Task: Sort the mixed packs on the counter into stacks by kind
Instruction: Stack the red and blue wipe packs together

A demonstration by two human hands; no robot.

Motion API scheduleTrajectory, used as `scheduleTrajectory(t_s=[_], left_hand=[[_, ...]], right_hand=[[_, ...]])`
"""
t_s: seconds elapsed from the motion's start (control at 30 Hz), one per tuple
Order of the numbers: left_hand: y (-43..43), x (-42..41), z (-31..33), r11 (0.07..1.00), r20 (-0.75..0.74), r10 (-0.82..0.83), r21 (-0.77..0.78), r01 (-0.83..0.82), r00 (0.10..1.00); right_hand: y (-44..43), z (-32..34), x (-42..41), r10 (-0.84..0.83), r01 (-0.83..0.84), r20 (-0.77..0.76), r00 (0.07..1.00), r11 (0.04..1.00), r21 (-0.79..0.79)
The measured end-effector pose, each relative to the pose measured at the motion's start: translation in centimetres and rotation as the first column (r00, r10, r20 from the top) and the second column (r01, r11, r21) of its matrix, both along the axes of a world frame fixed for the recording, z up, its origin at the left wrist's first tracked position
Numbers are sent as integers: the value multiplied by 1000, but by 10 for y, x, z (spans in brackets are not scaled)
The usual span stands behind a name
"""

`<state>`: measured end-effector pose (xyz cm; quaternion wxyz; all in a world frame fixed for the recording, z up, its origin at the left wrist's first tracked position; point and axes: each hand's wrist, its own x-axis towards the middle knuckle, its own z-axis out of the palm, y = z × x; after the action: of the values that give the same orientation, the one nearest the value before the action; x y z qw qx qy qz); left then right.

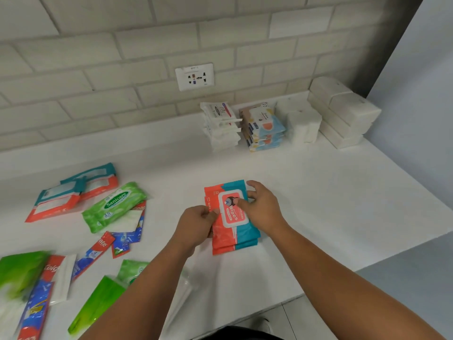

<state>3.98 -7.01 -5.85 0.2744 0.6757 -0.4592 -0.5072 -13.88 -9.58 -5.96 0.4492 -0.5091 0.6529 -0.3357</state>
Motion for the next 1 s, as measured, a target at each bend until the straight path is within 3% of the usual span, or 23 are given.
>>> scheduleTrajectory(t_s=[0.13,0.23,0.37,0.53,0.7,0.83,1.0], left_hand=[[-2,0,-10,998,106,55,-28,-53,993],[-3,2,-13,998,154,68,4,-69,986],[-1,-1,-14,995,83,16,99,-24,996],[3,-5,-15,999,43,-4,38,2,999],[5,2,-17,999,40,-31,29,30,999],[2,27,-6,989,208,61,-147,-30,976],[4,89,13,937,294,136,-350,-25,946]], right_hand=[[2,-5,3,26,-32,-164,986,999,-37],[6,-9,2,52,-50,-195,979,999,13],[11,-14,6,154,-140,-153,976,986,93],[17,-13,17,124,-117,-63,990,988,101],[15,-6,21,105,-92,-123,987,990,105],[20,1,42,20,-43,-290,957,996,-72],[19,19,98,80,-218,-423,903,932,-288]])
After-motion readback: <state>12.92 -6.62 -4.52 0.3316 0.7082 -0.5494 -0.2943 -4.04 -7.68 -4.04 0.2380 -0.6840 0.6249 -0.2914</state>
